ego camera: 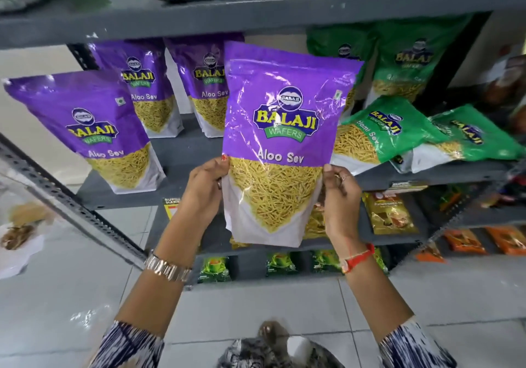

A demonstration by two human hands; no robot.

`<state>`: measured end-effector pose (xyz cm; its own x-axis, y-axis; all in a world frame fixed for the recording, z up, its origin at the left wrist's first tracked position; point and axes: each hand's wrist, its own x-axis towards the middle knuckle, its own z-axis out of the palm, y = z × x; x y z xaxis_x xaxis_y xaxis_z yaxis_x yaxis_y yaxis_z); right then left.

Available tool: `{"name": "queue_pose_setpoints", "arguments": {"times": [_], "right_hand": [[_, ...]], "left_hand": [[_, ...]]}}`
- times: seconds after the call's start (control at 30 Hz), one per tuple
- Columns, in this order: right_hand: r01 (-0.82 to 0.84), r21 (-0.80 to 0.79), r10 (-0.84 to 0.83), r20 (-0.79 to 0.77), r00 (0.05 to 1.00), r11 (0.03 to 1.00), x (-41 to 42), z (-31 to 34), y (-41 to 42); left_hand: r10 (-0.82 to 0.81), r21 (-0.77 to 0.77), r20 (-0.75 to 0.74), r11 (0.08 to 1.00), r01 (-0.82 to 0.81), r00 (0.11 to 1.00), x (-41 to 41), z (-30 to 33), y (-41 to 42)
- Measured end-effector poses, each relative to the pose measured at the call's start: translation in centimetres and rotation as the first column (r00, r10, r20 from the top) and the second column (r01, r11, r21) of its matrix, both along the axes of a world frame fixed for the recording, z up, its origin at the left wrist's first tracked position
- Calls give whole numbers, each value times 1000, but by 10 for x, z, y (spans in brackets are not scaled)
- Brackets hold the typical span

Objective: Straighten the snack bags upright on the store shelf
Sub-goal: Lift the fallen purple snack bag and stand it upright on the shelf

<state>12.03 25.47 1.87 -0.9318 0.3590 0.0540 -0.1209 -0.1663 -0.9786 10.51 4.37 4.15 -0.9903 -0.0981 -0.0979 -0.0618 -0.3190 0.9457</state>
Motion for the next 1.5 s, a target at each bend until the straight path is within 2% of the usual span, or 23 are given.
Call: {"name": "queue_pose_setpoints", "arguments": {"times": [0.17,0.33,0.53,0.7,1.03,1.23,1.43,1.5], "right_hand": [[-14,29,15,-24,1000,999,21,-1,19],[-135,105,135,14,991,985,16,-13,17],[-218,139,216,32,976,966,-32,-14,-21],[-312,211,306,62,950,926,-80,-14,-66],[-446,127,443,56,895,886,-128,-18,-136],[-424,86,425,12,905,902,-136,-24,-154],[-401,90,401,15,916,912,-137,-32,-158],[-398,96,398,22,917,912,-135,-34,-157]], "left_hand": [[14,-41,9,999,-13,1000,29,-12,16],[224,-73,81,973,-218,971,34,-30,14],[346,48,119,934,-353,931,8,-42,-12],[392,69,103,914,-400,914,-24,-46,-48],[457,139,130,870,-473,880,-70,-56,-116],[510,245,80,823,-512,857,-86,-60,-123],[504,229,83,830,-509,860,-88,-60,-126],[561,188,81,803,-566,824,-87,-61,-126]]}}
